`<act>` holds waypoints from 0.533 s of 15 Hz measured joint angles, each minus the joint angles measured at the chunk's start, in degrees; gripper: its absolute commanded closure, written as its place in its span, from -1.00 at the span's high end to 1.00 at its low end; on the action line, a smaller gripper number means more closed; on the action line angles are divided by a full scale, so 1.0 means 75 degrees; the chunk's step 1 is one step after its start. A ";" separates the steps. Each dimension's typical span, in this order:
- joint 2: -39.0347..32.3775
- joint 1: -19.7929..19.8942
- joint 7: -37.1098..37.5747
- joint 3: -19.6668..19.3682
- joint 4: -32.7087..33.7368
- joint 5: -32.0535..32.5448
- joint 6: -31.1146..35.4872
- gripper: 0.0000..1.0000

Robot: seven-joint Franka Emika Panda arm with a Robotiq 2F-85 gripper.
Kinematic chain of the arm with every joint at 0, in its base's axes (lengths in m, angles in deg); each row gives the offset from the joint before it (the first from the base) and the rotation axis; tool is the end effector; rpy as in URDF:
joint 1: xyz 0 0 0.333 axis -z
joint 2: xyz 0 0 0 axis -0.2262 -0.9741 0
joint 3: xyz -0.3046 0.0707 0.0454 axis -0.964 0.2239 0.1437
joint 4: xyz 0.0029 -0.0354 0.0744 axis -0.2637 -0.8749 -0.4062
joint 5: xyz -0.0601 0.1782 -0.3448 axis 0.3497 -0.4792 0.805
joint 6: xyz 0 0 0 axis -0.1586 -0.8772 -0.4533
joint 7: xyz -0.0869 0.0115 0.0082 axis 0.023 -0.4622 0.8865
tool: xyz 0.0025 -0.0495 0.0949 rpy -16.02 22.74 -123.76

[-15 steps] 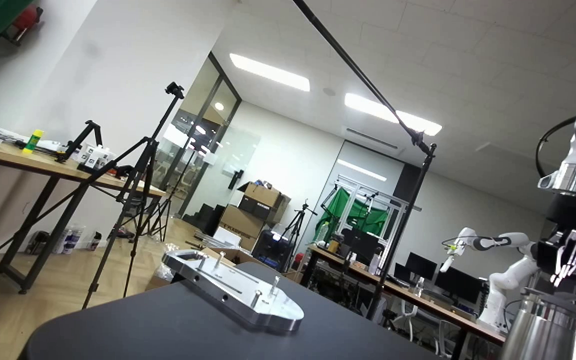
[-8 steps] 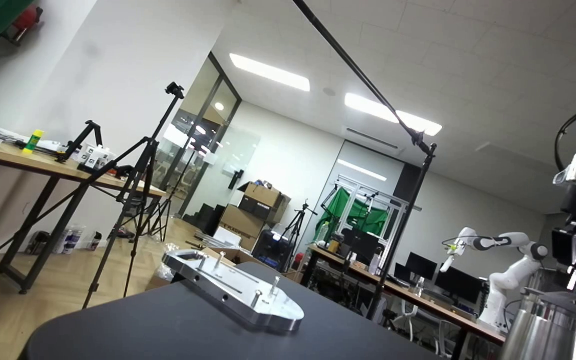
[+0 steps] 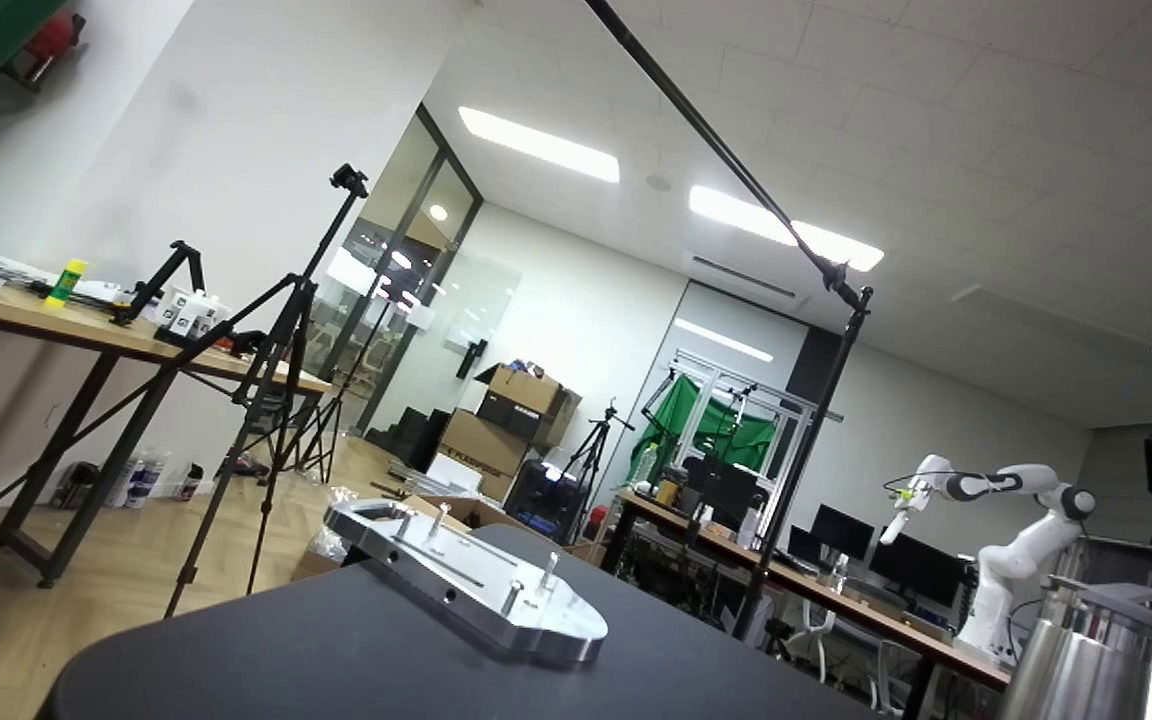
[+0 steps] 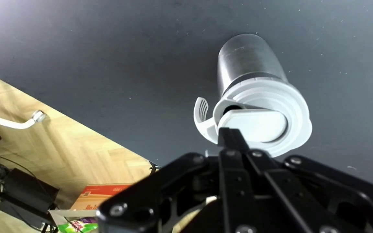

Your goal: Open and close the lid on the top of the flask

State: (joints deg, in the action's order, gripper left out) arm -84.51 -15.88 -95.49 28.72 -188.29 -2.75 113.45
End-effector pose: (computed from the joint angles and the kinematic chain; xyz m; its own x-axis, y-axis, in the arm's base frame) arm 0.5757 0.0720 0.4373 0.7819 0.6002 0.1685 0.5821 -0.7997 0.1475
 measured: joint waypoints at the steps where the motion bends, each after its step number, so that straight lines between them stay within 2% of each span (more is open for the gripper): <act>1: -0.0012 0.0015 0.0001 -0.0011 0.0000 -0.0018 0.0000 -1.00; 8: -0.0329 0.0076 0.0004 -0.0085 0.0000 -0.0068 0.0007 -1.00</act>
State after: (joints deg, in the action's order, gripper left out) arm -86.97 -15.31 -95.46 28.09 -188.29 -3.26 113.51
